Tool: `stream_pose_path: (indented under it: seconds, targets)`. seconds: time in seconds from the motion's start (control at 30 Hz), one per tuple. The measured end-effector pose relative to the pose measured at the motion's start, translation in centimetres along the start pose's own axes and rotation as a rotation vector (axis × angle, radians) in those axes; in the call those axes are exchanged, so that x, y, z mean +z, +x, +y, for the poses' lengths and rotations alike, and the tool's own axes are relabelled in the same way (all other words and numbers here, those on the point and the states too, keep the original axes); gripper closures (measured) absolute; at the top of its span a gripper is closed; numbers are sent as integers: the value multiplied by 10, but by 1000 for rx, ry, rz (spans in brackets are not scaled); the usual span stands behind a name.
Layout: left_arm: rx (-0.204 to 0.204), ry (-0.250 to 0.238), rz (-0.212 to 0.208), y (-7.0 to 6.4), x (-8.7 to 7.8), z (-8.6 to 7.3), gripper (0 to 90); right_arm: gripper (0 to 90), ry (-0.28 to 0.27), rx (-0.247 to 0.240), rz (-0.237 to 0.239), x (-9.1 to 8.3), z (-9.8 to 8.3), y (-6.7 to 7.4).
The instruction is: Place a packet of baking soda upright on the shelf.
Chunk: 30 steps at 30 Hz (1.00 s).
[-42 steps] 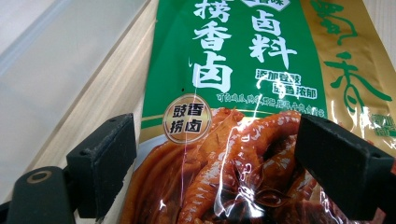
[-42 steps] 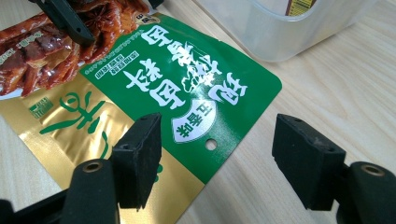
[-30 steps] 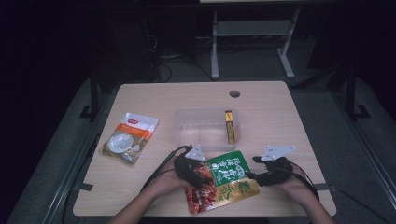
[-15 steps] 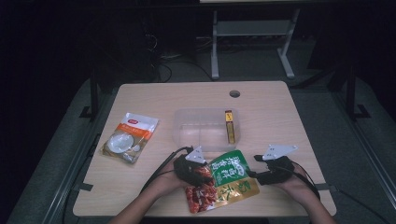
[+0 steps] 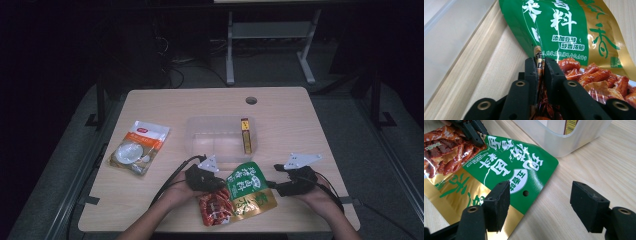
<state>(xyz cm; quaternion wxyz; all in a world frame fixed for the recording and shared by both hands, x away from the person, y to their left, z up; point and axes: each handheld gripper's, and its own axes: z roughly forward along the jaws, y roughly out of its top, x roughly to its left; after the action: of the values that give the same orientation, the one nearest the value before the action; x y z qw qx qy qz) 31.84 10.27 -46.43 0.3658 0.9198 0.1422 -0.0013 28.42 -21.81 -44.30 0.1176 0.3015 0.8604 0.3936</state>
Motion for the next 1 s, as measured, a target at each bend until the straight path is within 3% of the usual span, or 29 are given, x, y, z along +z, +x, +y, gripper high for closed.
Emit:
stream_pose_path:
  seconds: [0.17, 0.53, 0.73, 0.93, 1.0]
  targets:
    - [-7, 4, 8, -2, 0, 1, 883, 313, 1, 1, -3, -1, 0, -1]
    - [-60, -51, -72, 1, -12, -1, 894, 308, -12, 9, -7, -3, -2, -5]
    - [-59, -94, -81, -8, -27, 1, 895, 301, -30, 22, -5, -5, -2, -6]
    - [-51, -124, -65, -15, -50, -2, 895, 273, -85, 45, 37, -9, 0, -5]
    - [-73, -152, -58, -13, -64, -6, 896, 266, -97, 50, 45, -9, 0, -5]
